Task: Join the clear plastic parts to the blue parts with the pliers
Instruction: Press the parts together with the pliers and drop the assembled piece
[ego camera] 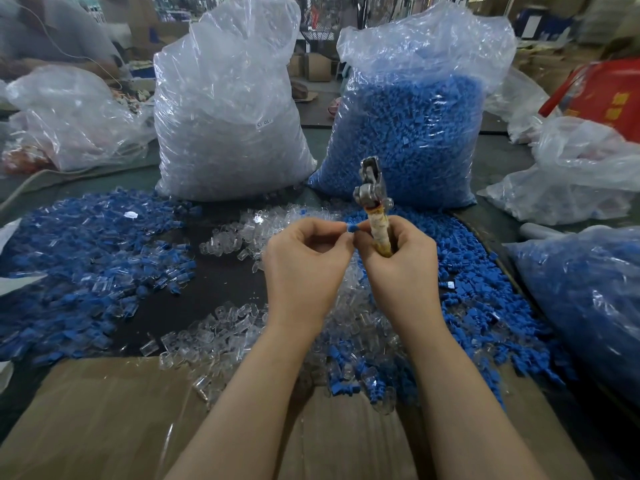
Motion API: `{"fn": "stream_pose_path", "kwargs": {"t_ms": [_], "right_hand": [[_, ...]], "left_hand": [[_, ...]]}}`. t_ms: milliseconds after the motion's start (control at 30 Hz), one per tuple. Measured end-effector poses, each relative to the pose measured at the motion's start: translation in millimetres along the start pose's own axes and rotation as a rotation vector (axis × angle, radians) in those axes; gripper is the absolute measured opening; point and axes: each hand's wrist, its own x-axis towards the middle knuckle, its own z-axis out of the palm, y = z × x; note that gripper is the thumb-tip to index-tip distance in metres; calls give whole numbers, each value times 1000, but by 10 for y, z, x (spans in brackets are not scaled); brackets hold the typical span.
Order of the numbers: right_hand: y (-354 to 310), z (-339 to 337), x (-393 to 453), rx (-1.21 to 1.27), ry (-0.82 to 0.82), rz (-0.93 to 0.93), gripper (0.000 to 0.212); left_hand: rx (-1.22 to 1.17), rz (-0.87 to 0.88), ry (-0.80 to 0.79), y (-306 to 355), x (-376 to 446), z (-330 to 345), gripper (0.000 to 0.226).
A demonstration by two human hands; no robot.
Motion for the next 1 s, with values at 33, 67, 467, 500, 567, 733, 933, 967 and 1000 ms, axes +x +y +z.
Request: {"fn": "stream_pose_path", "kwargs": {"t_ms": [33,67,467,500,567,733,933,967,1000], "right_hand": [[1,1,1,5,-10,4,8],[2,-1,3,13,-23,10,7],[89,-272,83,-31,-342,132,6],[103,-298,83,-48,-372,137,5],[115,-330,80,-70,-426,138,1],[113,-337,77,-100,-508,136,4],[93,-326,79,-116,-536,138,7],[82,-328,78,-118,-545,138,7],[71,-330,77,-123,-554,137,7]], "left_hand": [[-5,-2,4,-3,0,1,15],[-12,-5,10,-6,1,1,15],[-203,-158,29,-15,94,-115,13],[-220,-158,34,-12,98,-121,12],[-244,-152,38,-12,105,-132,11],[-243,-116,12,-25,113,-144,10],[-234,-77,-35,-56,127,-159,13],[-235,-70,-43,-61,128,-161,13],[-238,-66,-50,-66,128,-164,14]]}}
